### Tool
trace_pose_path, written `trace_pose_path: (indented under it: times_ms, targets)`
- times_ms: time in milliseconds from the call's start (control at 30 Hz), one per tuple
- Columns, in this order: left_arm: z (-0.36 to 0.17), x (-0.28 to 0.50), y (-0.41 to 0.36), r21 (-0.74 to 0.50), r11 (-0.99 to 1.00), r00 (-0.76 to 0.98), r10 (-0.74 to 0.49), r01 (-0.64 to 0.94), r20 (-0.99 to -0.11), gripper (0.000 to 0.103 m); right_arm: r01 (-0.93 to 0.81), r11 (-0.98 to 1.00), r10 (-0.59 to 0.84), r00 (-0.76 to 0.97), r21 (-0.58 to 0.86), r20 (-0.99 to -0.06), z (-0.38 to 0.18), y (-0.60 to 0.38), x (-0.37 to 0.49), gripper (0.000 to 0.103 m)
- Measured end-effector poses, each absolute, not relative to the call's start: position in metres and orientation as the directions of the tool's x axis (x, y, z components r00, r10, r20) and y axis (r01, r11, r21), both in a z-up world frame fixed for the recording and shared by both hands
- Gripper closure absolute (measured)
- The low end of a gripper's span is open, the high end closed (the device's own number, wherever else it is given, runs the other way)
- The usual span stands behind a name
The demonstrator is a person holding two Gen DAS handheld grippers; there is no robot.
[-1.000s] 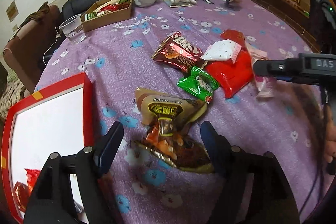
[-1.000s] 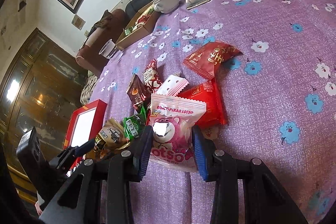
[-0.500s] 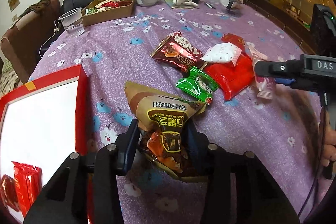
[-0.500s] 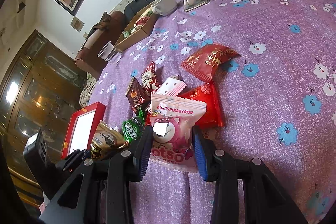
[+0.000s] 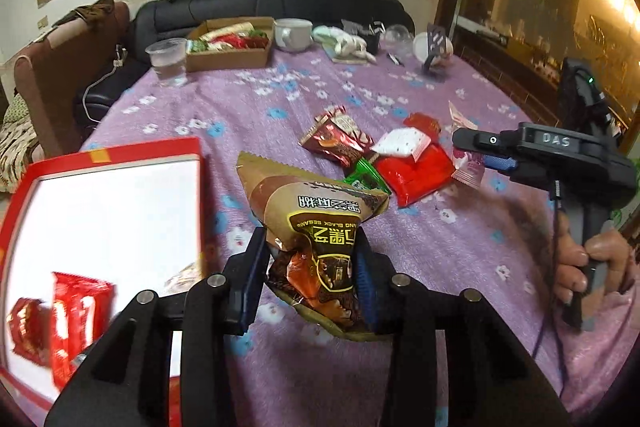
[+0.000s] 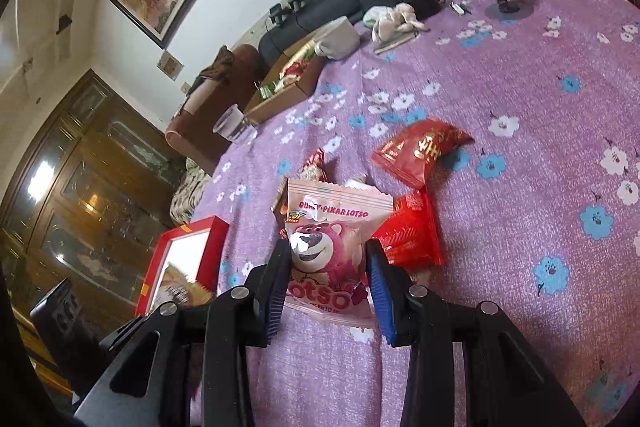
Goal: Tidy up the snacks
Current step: 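Carry the bag and Lotso packet into the white tray and release both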
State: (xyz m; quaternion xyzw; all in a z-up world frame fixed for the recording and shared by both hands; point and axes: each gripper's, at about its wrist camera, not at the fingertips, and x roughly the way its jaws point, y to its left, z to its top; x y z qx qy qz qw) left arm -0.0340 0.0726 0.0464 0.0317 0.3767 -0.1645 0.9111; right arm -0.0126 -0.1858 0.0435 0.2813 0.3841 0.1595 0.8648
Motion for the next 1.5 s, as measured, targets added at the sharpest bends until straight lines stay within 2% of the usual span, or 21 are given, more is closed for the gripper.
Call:
trace_pose_path:
  times_ms: [300, 667, 900, 1167, 1500]
  targets:
    - [0.068, -0.058, 0.114, -0.062, 0.967, 0.734, -0.228, 0.246, -0.64, 0.065, -0.093, 0.804, 0.464, 0.714, 0.587, -0.523, 0.054, -0.182, -0.02, 0.065]
    - [0.068, -0.076, 0.162, -0.076, 0.984, 0.77, -0.173, 0.161, -0.614, 0.065, -0.039, 0.875, 0.346, 0.749, 0.482, -0.566, 0.053, -0.174, -0.019, 0.065]
    - [0.061, -0.078, 0.206, -0.088, 0.994, 0.775, -0.101, 0.059, -0.624, 0.065, -0.122, 0.867, 0.415, 0.713, 0.483, -0.565, 0.059, -0.131, -0.019, 0.065]
    - [0.045, -0.079, 0.244, -0.091, 0.995, 0.763, -0.037, -0.028, -0.646, 0.065, -0.352, 0.801, 0.595, 0.55, 0.484, -0.586, 0.059, -0.009, -0.018, 0.065]
    - [0.033, -0.076, 0.265, -0.085, 0.994, 0.749, -0.002, -0.072, -0.662, 0.065, -0.472, 0.739, 0.668, 0.425, 0.48, -0.611, 0.049, 0.081, -0.018, 0.065]
